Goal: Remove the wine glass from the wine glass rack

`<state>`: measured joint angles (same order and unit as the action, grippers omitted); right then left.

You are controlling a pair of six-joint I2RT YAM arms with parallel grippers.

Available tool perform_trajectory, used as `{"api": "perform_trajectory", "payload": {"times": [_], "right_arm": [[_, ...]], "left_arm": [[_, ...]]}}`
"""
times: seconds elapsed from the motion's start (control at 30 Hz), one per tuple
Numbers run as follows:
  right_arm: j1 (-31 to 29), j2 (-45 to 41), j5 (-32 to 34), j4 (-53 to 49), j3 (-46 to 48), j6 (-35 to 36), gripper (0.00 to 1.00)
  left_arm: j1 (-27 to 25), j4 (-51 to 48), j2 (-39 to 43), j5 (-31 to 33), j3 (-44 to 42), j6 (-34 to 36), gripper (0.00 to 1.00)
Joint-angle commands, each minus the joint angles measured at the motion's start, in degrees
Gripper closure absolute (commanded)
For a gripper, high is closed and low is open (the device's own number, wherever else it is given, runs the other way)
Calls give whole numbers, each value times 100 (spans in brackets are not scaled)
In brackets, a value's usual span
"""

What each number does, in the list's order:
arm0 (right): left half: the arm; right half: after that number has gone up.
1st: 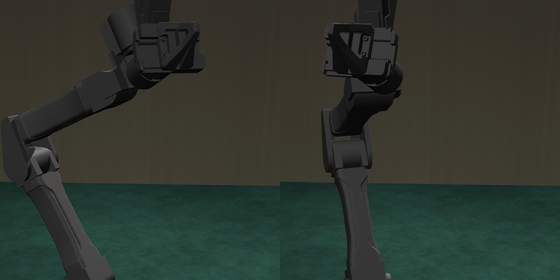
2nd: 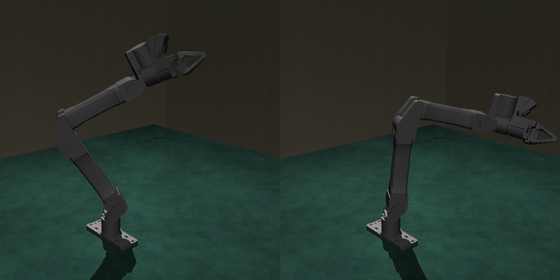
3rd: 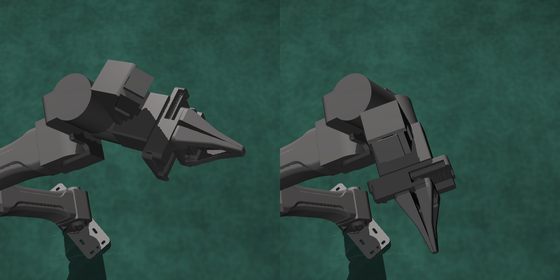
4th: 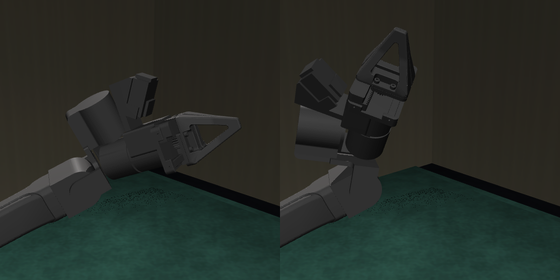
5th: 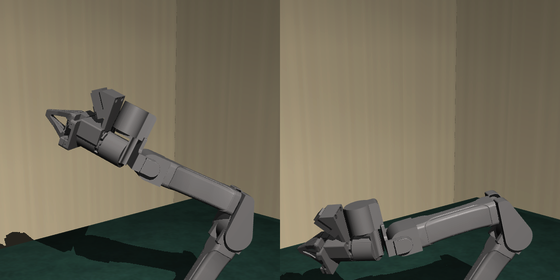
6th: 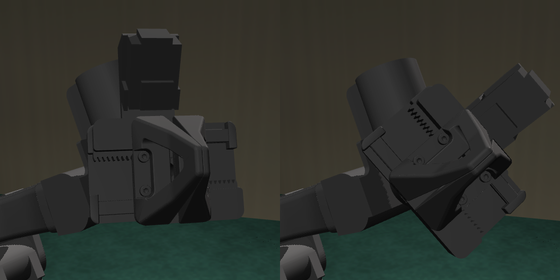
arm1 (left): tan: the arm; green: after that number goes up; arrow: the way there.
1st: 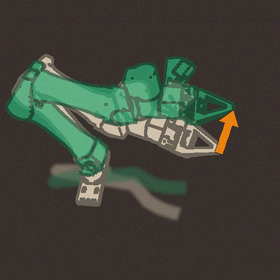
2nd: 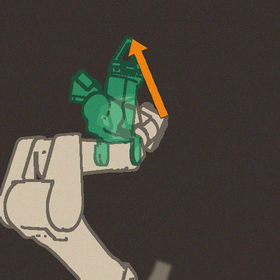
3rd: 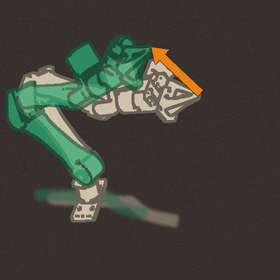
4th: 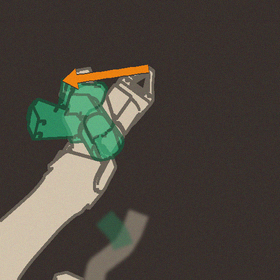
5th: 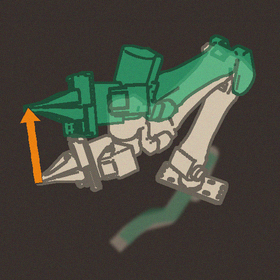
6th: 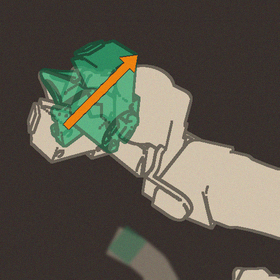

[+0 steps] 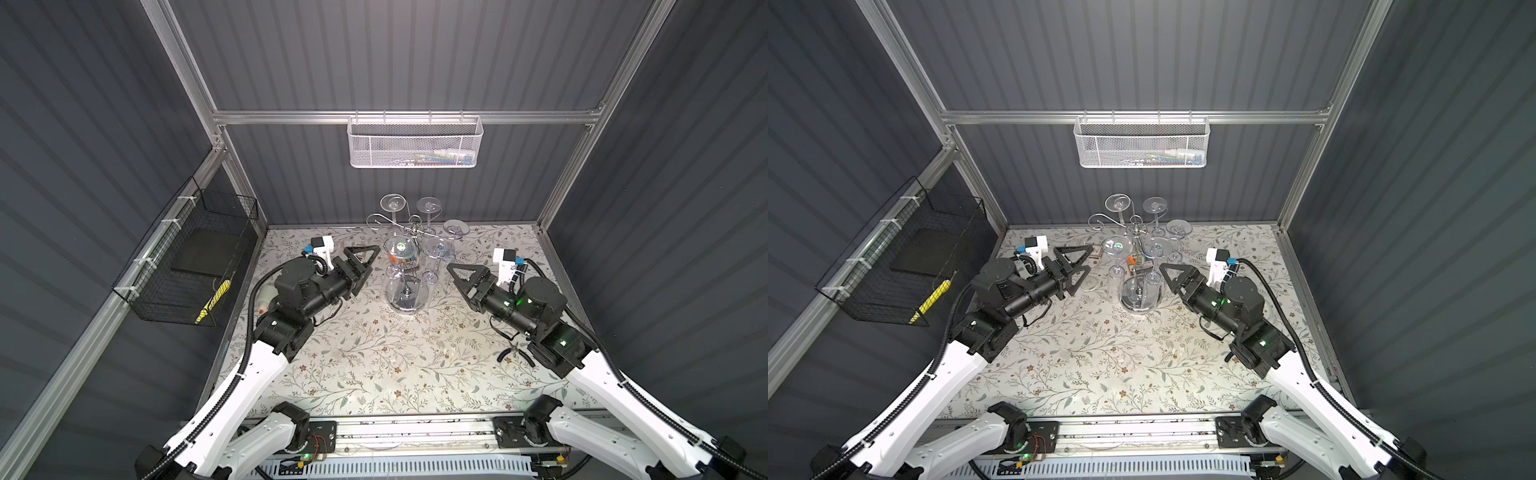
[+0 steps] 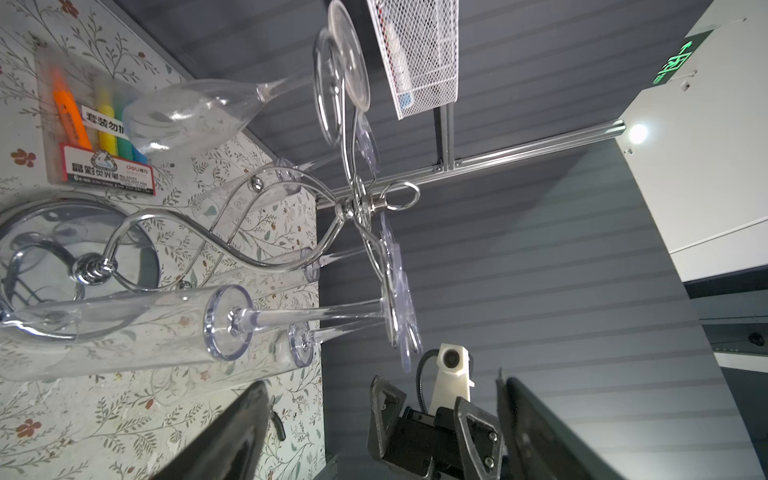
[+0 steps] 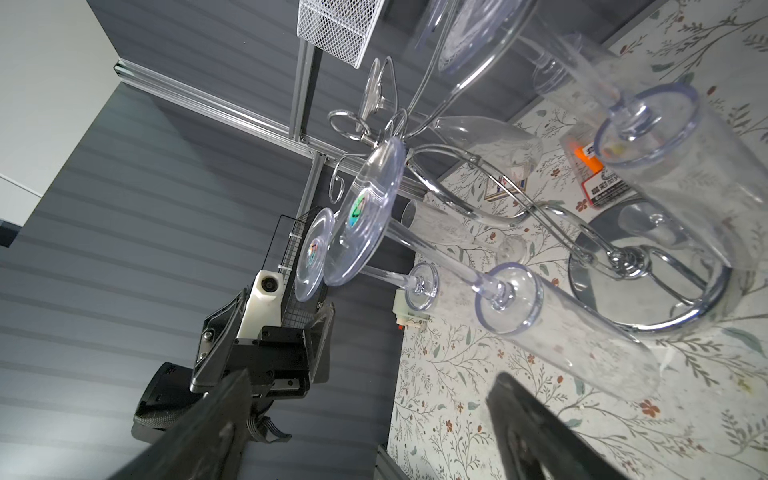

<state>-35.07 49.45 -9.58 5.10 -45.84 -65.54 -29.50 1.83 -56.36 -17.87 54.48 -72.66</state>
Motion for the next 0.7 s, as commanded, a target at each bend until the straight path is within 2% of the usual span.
{"api": "perform_trajectory", "payload": {"times": [0.0,0.17,0.67], "right_arm": [[-52,-66,193,109,-43,114,11],[-61,-243,315,45,60,171,11],[-53,-686,666,21,396,653,7]], "left_arm": [[-363,110,-94,151,175,-31,15],[-952,165,-239,730,273,42,20],[-1700,310,-712,1978,629,255,34]]}}
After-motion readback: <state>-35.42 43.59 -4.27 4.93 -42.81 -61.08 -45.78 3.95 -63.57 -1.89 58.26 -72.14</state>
